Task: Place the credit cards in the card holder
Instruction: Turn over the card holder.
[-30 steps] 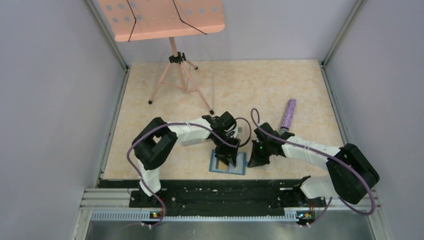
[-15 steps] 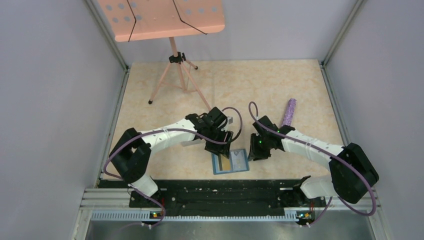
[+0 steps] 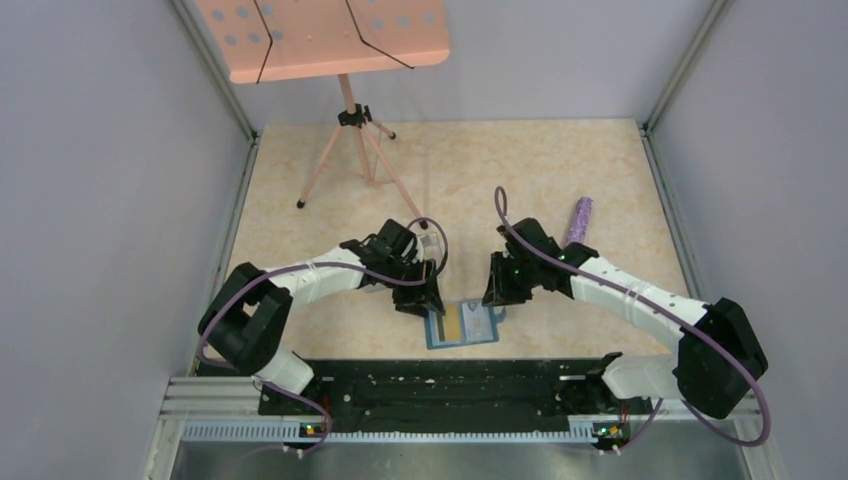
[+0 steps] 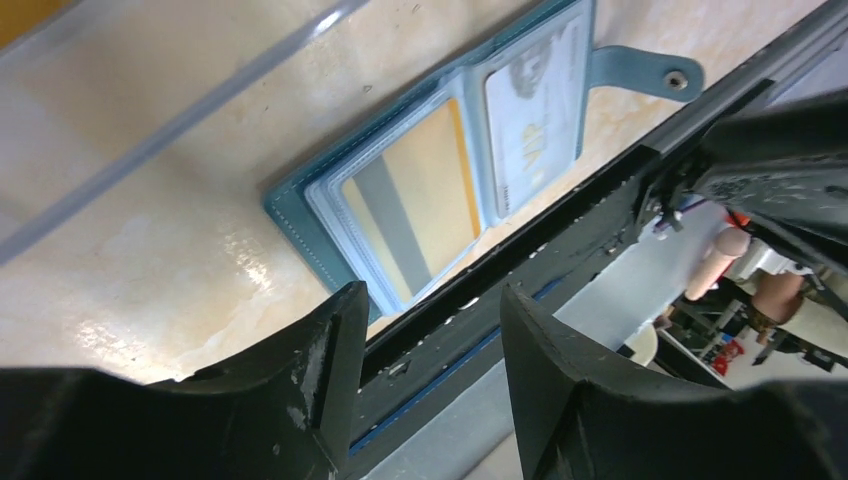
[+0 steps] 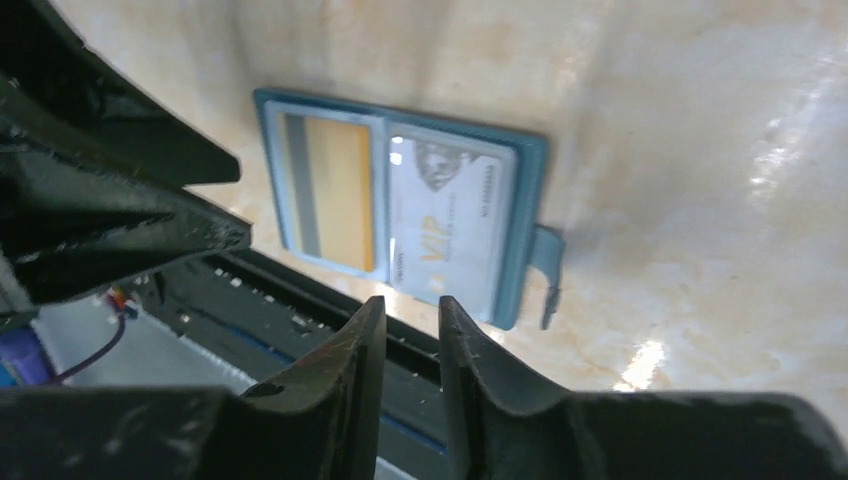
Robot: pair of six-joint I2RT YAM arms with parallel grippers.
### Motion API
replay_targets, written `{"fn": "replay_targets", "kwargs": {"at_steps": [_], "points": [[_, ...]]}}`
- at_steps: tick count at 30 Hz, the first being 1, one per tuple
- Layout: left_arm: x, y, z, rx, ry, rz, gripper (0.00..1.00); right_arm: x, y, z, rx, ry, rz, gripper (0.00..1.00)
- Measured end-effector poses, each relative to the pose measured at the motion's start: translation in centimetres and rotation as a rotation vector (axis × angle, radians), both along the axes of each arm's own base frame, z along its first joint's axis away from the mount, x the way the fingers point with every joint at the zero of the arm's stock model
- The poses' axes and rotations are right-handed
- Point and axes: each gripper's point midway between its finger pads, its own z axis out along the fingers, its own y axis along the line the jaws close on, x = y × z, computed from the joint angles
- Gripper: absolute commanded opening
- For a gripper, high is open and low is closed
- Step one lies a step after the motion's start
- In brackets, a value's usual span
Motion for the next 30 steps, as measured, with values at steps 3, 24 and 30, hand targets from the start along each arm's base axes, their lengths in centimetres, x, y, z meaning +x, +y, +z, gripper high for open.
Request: {"fn": "replay_targets", "kwargs": {"at_steps": [3, 24, 30], "points": [[0.5, -0.3, 0.5, -0.039, 0.002, 0.019, 0.51, -0.2, 1.5, 0.6, 0.062, -0.007, 0.037, 0.0], [0.2, -0.2, -0.9, -0.054, 0.03, 0.023, 0.43, -1.4, 6.0, -6.3, 0.034, 0.136, 0.139, 0.0], [0.8, -0.9, -0.9, -0.066, 0.017, -0.005, 0.44, -1.6, 5.9, -6.9, 0.019, 0.144, 0.145, 0.0]]}}
